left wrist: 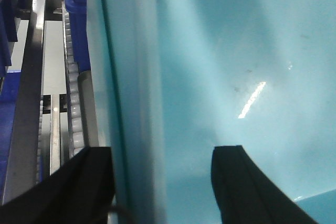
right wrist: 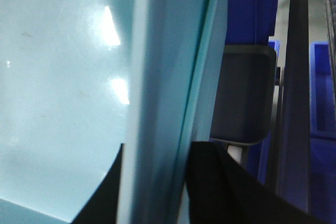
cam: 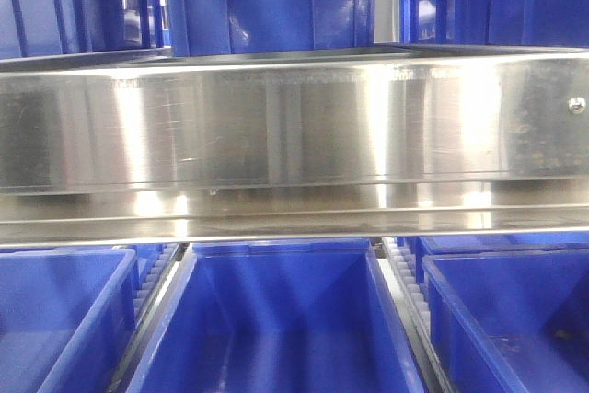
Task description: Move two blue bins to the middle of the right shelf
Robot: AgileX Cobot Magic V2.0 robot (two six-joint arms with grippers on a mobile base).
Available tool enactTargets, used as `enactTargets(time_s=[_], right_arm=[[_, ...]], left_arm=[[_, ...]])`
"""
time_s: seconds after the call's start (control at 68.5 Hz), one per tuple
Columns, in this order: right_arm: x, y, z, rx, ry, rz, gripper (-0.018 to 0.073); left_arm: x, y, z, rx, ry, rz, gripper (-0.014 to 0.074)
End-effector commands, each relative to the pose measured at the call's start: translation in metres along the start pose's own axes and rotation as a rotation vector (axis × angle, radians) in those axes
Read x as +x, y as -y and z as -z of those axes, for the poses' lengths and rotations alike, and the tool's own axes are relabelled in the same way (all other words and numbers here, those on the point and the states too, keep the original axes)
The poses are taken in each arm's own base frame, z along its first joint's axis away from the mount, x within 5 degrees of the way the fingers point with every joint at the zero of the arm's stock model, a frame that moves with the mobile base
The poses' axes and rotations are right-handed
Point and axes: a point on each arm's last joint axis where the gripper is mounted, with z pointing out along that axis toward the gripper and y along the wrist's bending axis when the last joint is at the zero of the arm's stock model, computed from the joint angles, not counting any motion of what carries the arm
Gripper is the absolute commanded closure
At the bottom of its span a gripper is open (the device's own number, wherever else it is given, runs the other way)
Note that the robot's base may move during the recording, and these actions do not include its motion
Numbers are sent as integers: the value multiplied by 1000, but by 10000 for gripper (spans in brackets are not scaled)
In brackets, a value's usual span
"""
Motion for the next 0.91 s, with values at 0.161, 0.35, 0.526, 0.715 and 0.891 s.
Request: enactTargets(time_s=[0.161, 0.35, 0.526, 0.715, 0.891], right_arm=[[-11, -2, 11, -14, 108, 16, 713], [-11, -2, 11, -14, 110, 16, 713], [-12, -2, 11, -15, 112, 16, 713], [-12, -2, 11, -15, 114, 16, 713], [-12, -2, 11, -15, 116, 16, 713]], left_arm=[[-7, 5, 10, 33, 63, -34, 707], [-7, 5, 10, 33, 63, -34, 707], [-7, 5, 10, 33, 66, -34, 707], [-7, 5, 10, 33, 66, -34, 707], [-8, 5, 10, 34, 70, -34, 707]])
